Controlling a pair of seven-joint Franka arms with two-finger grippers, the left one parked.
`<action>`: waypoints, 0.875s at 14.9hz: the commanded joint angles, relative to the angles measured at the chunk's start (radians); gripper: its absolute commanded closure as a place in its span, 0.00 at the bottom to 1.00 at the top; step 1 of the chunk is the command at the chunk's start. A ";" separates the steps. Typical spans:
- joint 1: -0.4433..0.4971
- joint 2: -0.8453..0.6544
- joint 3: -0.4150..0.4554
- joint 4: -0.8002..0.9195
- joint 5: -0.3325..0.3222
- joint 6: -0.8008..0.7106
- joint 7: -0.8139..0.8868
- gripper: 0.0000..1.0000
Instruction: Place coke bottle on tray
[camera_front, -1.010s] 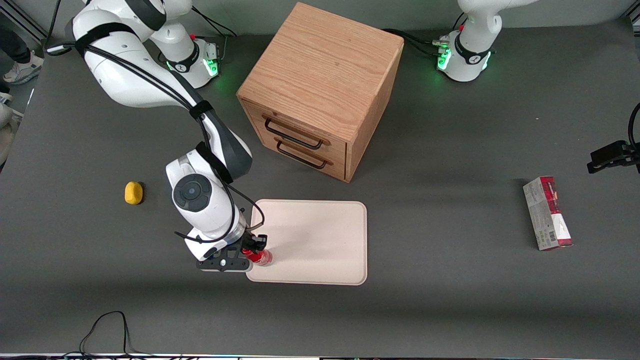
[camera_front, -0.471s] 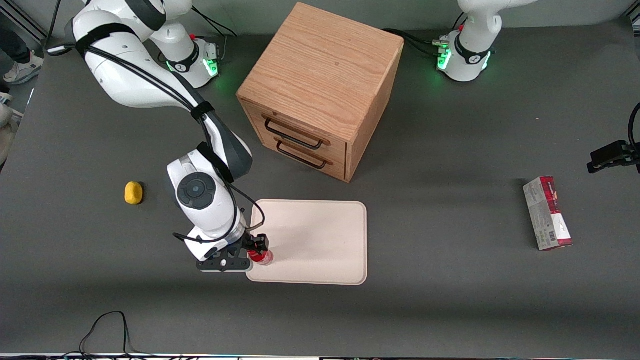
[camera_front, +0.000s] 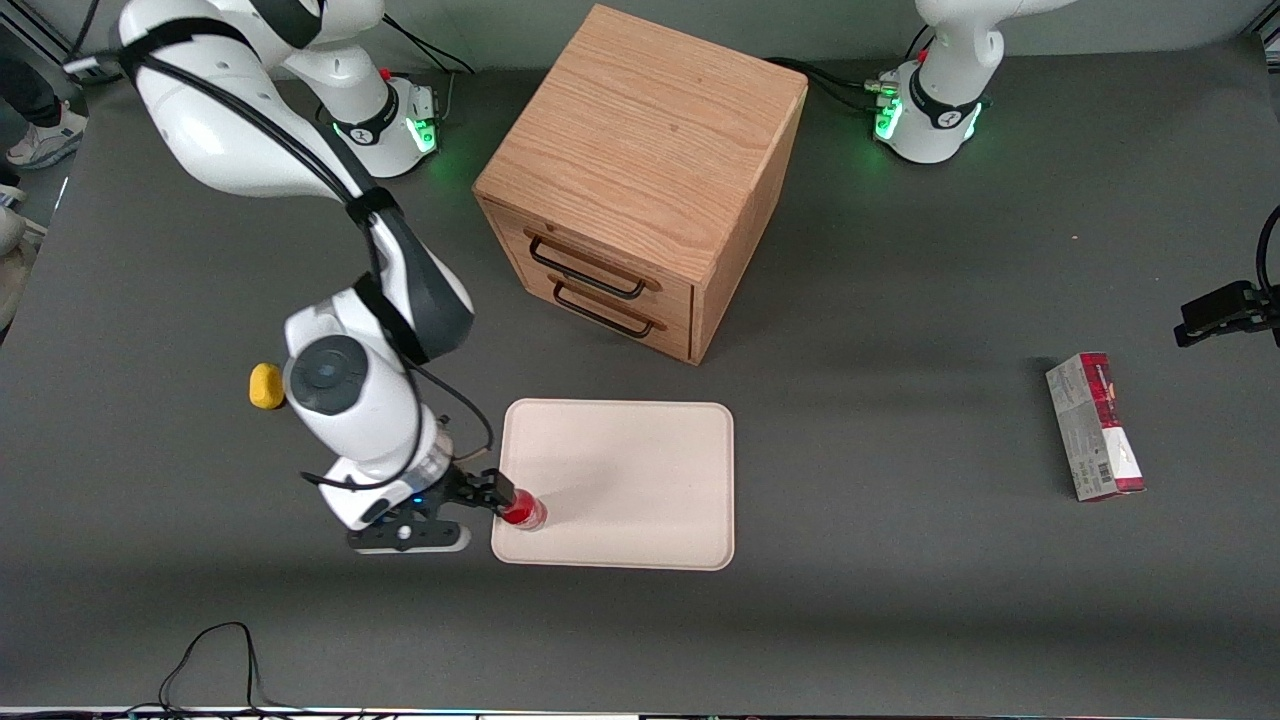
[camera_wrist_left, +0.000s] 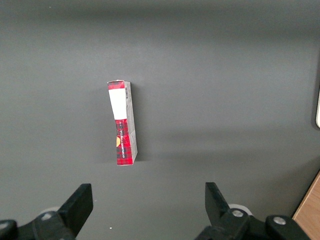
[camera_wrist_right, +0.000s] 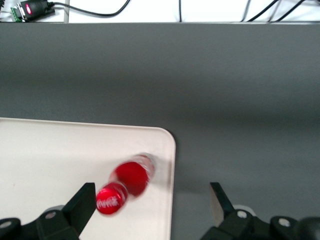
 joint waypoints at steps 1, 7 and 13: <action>-0.002 -0.155 -0.036 -0.092 0.039 -0.109 -0.037 0.00; -0.007 -0.514 -0.232 -0.387 0.233 -0.222 -0.256 0.00; 0.006 -0.715 -0.430 -0.467 0.265 -0.430 -0.425 0.00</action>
